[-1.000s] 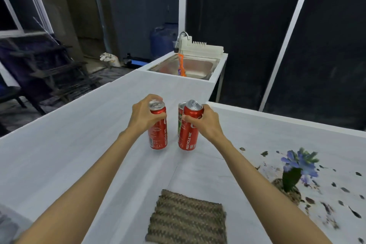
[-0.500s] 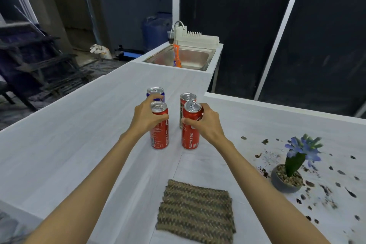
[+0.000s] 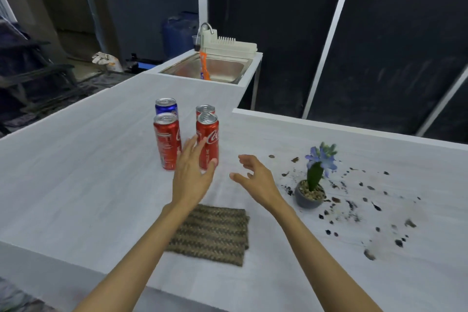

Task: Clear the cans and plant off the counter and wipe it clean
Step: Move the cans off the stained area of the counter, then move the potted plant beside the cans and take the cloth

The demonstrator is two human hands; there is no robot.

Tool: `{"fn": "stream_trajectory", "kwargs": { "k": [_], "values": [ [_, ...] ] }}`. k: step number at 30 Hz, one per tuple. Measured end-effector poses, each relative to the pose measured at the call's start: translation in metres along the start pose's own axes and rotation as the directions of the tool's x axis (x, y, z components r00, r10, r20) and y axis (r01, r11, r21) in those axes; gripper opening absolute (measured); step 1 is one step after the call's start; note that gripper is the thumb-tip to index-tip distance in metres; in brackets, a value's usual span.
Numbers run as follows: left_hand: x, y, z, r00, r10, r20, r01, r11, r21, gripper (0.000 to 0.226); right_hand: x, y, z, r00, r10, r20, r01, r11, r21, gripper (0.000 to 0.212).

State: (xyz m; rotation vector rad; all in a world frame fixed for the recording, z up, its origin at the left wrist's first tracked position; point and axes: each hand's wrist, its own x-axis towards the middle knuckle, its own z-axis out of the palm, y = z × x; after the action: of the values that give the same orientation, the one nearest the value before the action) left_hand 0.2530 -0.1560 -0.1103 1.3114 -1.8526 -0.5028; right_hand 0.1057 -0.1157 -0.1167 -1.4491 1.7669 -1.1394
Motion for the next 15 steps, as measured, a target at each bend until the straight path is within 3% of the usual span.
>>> {"fn": "stream_trajectory", "kwargs": {
  "k": [7,12,15],
  "values": [
    [-0.071,0.018,0.044,0.944,0.018,0.329,-0.09,0.975,0.205,0.054,-0.09,0.042,-0.056,0.99,-0.057,-0.129,0.057,0.998,-0.005,0.009],
    [-0.11,0.014,0.048,0.906,-0.014,0.422,-0.153,0.921,0.359,0.058,-0.114,0.065,-0.091,0.894,-0.01,-0.447,0.021,1.0,0.021,0.009],
    [-0.12,0.007,0.052,0.898,0.011,0.44,-0.236,0.855,0.462,0.076,-0.105,0.074,-0.097,0.884,0.007,-0.468,-0.035,0.998,-0.05,0.034]
  ]
}}
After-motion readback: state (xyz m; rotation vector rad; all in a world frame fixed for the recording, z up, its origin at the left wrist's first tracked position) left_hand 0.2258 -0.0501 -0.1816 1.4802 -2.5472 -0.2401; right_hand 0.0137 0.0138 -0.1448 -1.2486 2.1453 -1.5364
